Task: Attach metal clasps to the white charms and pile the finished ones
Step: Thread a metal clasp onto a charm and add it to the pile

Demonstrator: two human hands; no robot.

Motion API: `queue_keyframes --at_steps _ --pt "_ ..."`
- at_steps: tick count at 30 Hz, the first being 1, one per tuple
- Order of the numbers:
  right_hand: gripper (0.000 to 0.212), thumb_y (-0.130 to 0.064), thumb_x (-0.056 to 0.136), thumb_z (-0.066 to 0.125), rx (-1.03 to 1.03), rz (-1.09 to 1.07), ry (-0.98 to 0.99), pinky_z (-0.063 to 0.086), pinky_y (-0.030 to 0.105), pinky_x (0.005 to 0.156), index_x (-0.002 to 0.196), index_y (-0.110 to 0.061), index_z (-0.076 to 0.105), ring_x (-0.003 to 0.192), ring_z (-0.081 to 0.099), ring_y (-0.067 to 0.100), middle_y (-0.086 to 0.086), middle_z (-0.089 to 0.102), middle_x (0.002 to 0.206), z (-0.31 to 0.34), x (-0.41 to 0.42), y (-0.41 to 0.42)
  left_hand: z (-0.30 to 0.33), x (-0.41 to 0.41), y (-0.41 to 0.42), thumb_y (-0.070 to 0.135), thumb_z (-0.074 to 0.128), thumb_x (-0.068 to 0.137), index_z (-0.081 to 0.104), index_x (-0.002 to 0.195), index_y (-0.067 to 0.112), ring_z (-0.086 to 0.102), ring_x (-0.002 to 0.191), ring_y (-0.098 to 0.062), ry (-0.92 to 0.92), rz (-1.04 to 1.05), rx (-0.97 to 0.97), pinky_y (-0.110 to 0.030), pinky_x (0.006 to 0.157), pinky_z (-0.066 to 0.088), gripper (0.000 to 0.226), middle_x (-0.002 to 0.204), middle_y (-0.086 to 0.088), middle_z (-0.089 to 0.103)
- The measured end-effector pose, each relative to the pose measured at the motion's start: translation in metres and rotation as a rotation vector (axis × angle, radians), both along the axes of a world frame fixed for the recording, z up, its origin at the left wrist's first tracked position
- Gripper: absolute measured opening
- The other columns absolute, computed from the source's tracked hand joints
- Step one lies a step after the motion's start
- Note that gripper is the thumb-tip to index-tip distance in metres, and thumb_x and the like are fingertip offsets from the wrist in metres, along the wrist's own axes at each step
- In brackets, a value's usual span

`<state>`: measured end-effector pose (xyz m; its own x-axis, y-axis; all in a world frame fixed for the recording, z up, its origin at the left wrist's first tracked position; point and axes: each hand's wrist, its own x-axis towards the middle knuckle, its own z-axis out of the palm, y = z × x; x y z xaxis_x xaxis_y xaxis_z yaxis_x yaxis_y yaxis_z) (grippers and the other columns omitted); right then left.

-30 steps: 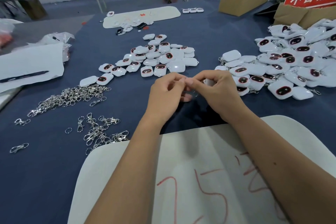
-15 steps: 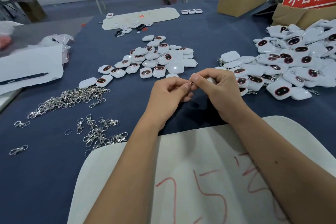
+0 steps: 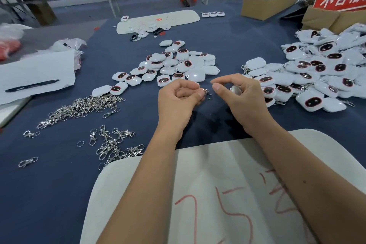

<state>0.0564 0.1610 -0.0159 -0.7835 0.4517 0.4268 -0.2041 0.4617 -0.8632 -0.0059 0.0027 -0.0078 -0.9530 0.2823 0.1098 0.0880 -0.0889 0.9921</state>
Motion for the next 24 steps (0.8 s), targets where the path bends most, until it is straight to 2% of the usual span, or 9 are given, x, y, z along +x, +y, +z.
queue_keyframes --at_steps 2,4,8,13,17,24 --pt "0.011 -0.018 0.095 0.075 0.108 0.023 -0.005 0.04 0.012 0.073 0.104 -0.022 0.081 0.07 0.056 0.003 -0.012 0.072 0.097 0.0017 0.0016 -0.0036 -0.0005 -0.0005 -0.0005 0.001 0.081 0.08 0.072 0.09 0.009 0.075 0.078 -0.017 0.044 0.014 -0.039 -0.029 0.081 0.061 0.016 0.082 -0.008 0.077" --pt "0.013 -0.015 0.093 0.076 0.186 0.061 -0.023 0.038 0.012 0.069 0.103 -0.02 0.082 0.065 0.053 0.002 -0.008 0.072 0.095 0.0031 0.003 -0.0065 -0.0006 -0.0005 -0.0006 0.0 0.081 0.08 0.072 0.089 0.009 0.075 0.08 -0.018 0.061 0.001 -0.038 -0.029 0.082 0.06 0.016 0.081 -0.009 0.077" --pt "0.008 -0.01 0.09 0.079 0.207 0.049 -0.023 0.039 0.006 0.069 0.095 -0.016 0.082 0.069 0.058 -0.01 -0.017 0.07 0.082 0.004 0.0046 -0.0063 -0.0024 -0.0008 -0.0007 0.001 0.083 0.079 0.072 0.087 0.012 0.076 0.081 -0.018 0.08 -0.012 -0.06 -0.028 0.081 0.059 0.018 0.08 -0.005 0.077" --pt "0.005 -0.007 0.089 0.079 0.18 0.048 -0.005 0.039 0.005 0.067 0.088 -0.011 0.08 0.065 0.057 -0.008 -0.025 0.065 0.069 0.0035 0.0044 -0.0048 -0.002 -0.0013 -0.0011 -0.003 0.08 0.08 0.072 0.089 0.007 0.076 0.081 -0.02 0.047 -0.03 -0.005 -0.027 0.079 0.059 0.015 0.082 -0.006 0.077" --pt "0.004 -0.005 0.092 0.075 0.132 0.066 0.034 0.039 0.003 0.066 0.092 -0.007 0.078 0.063 0.056 -0.011 -0.034 0.058 0.061 0.0033 0.004 -0.0011 -0.0008 -0.0012 -0.0026 -0.002 0.068 0.093 0.075 0.087 0.007 0.073 0.077 -0.021 -0.026 -0.159 0.019 -0.034 0.085 0.06 0.013 0.082 -0.01 0.075" --pt "0.015 -0.01 0.094 0.074 0.08 0.135 -0.002 0.038 0.008 0.065 0.086 -0.023 0.075 0.059 0.049 -0.001 -0.029 0.061 0.063 0.0019 0.0019 0.0009 0.0013 0.0002 -0.002 0.004 0.065 0.097 0.076 0.089 0.011 0.064 0.075 -0.017 0.036 -0.233 -0.024 -0.029 0.079 0.057 0.015 0.08 -0.004 0.071"
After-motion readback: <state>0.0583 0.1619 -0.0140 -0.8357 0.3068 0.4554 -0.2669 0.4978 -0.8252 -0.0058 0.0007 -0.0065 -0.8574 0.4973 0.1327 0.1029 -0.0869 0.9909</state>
